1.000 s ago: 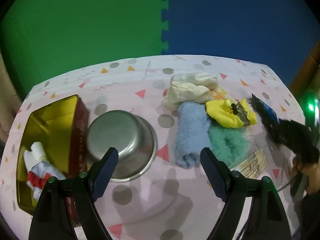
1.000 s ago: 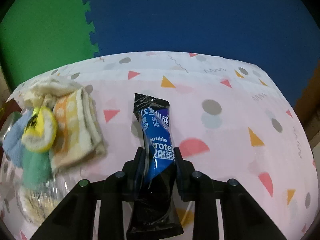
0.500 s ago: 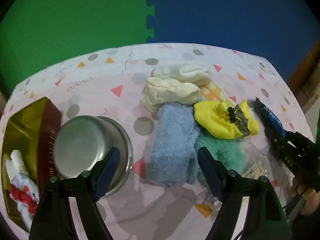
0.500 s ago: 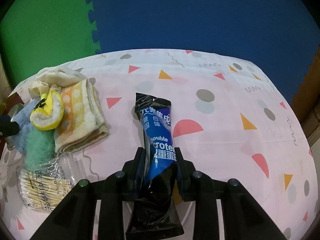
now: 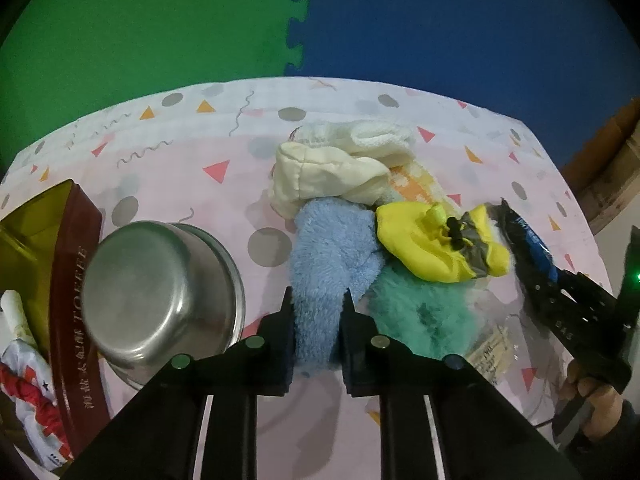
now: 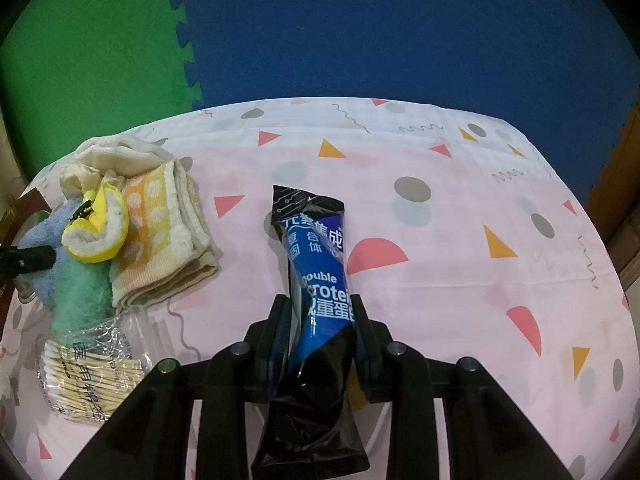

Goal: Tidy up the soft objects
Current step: 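Grasp the blue towel with the left gripper, then carry the blue towel over the gold tin and lower it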

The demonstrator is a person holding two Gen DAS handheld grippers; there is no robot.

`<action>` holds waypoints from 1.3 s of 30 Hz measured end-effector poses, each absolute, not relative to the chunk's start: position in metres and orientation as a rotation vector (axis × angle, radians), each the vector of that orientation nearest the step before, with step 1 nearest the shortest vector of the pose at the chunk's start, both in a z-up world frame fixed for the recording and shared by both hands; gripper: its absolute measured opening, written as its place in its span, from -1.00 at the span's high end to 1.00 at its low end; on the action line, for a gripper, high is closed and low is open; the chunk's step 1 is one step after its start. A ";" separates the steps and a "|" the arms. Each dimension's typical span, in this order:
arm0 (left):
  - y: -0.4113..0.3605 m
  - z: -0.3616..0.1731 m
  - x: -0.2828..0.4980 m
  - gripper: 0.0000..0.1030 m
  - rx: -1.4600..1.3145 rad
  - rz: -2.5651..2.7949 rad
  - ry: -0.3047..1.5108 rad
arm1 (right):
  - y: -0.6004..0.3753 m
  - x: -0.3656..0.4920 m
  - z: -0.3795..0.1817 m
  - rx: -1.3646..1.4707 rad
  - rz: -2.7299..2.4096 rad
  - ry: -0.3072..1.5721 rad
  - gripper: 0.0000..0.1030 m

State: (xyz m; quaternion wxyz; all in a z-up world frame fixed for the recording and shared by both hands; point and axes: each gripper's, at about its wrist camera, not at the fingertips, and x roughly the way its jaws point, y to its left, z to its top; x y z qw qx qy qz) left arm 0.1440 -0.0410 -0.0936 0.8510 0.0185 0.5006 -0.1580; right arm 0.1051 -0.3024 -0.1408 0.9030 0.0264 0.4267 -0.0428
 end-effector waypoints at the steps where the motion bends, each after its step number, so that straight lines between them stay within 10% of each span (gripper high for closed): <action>1: -0.040 -0.092 0.142 0.71 0.041 -0.332 1.051 | -0.302 0.105 -0.141 0.055 -0.089 0.882 0.41; 39: 0.144 -0.025 0.146 0.72 -0.055 0.040 0.900 | -0.302 0.105 -0.139 0.053 -0.091 0.884 0.41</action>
